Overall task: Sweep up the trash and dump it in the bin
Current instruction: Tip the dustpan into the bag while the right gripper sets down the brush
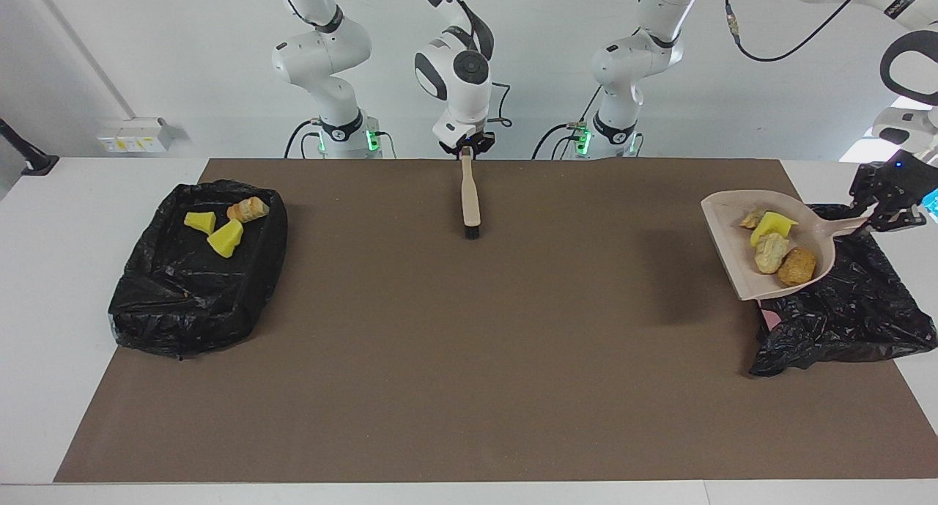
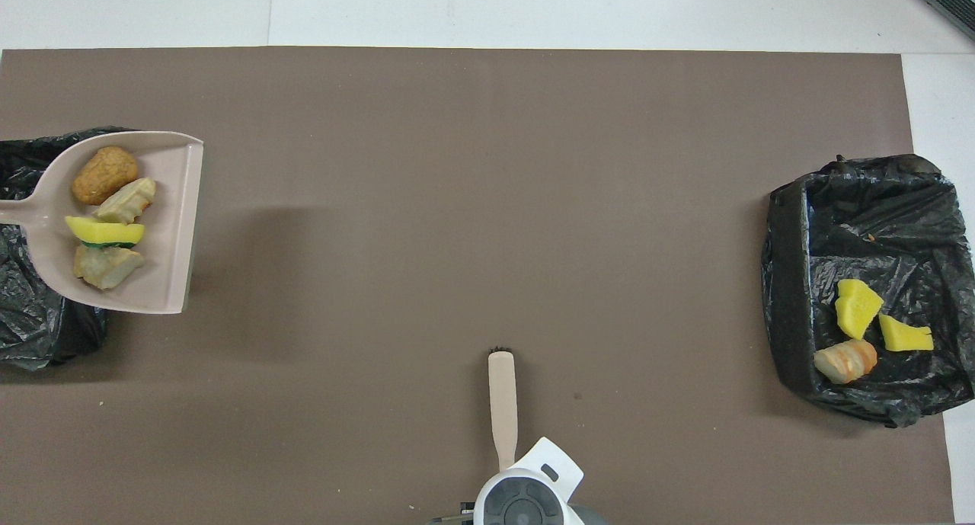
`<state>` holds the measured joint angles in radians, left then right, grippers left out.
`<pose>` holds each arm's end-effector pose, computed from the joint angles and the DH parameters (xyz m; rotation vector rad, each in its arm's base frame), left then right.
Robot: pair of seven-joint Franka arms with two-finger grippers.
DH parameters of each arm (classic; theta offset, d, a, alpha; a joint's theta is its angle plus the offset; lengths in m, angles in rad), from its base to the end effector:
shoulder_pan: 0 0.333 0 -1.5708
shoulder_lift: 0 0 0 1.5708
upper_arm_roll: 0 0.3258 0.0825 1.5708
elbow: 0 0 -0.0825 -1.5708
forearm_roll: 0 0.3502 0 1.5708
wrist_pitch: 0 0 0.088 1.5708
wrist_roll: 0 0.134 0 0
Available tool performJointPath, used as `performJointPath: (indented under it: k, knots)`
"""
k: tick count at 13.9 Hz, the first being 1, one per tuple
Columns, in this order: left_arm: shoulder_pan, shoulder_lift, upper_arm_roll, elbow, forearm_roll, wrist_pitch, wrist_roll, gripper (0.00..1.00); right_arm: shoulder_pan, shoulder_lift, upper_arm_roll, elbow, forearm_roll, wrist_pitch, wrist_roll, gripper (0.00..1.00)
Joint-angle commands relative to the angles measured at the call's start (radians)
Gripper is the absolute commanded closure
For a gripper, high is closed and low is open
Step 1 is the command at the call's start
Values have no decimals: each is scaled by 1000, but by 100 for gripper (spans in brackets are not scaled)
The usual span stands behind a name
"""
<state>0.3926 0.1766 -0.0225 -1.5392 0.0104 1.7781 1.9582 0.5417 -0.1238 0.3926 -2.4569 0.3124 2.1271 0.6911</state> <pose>0.5521 0.2166 0.5420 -2.1587 2.1993 -0.0291 0.2297 0.3437 0.3327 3.0946 0.0641 -0.4489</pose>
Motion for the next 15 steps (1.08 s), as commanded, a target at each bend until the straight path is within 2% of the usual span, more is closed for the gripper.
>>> performJointPath:
  k: [1, 6, 9, 12, 15]
  knots:
    - [40, 11, -10, 39, 75, 33, 13, 100, -20, 4, -8, 27, 10, 2, -45, 0]
    - [83, 21, 7, 31, 222, 194, 2, 100, -210, -8, -9, 185, -97, -162, -48, 0]
    - [92, 18, 18, 8, 321, 305, -24, 100, -301, -14, -9, 220, -145, -168, -56, 0]
    - [92, -12, 18, -51, 419, 340, -115, 100, -380, 6, -9, 295, -182, -158, -56, 0]
    - [52, -66, 16, -145, 630, 337, -290, 100, -426, 44, -9, 377, -275, -157, -58, 0]
